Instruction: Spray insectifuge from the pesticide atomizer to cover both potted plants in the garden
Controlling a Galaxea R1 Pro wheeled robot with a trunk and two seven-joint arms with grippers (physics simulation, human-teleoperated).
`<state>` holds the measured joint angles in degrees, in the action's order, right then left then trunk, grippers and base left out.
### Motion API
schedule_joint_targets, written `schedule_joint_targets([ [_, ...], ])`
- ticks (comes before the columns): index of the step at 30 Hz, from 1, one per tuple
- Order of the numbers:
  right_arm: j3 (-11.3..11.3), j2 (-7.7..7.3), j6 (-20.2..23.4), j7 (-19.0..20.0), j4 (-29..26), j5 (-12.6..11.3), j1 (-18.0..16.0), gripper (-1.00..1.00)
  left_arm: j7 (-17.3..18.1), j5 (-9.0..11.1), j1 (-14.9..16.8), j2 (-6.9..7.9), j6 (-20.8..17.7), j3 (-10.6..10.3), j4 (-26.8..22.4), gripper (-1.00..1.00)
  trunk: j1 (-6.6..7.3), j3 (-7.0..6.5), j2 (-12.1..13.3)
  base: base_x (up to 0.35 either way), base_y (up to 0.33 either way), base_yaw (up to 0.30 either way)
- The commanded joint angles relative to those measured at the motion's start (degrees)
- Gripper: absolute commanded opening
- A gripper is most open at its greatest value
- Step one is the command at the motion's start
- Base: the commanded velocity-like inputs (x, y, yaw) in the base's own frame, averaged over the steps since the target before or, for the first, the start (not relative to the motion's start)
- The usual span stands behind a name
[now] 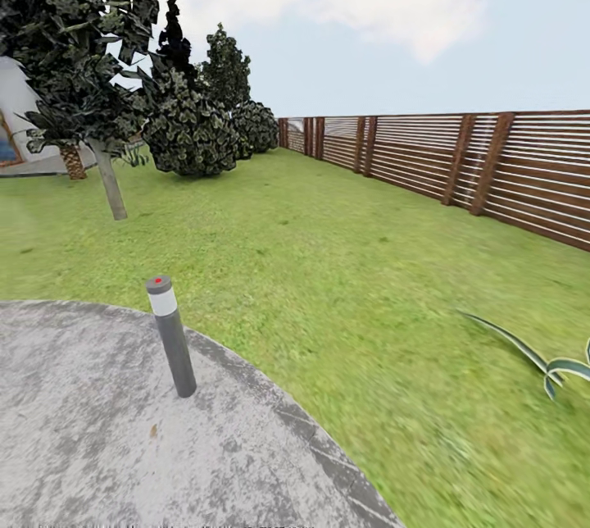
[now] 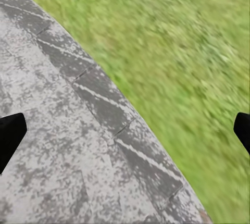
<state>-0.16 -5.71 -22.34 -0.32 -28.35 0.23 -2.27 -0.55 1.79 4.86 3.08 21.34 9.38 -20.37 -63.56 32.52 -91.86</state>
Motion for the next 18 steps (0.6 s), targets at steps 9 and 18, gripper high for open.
schedule_joint_targets([
  [9, 0.0, 0.0, -0.2, 0.0, 0.0, 0.0, 0.0, 1.0, -0.1, 0.2, 0.1, 0.0, 0.2, 0.0, 0.1, 1.0, -1.98, 2.16, -3.7, 0.0, 0.0, 0.251],
  [18, 0.0, 0.0, -0.2, 0.0, 0.1, 0.1, 0.0, 1.0, 0.0, 0.3, 0.1, 0.04, 0.2, 0.0, 0.1, 1.0, -3.95, 4.27, -7.3, 0.0, 0.0, 0.249],
])
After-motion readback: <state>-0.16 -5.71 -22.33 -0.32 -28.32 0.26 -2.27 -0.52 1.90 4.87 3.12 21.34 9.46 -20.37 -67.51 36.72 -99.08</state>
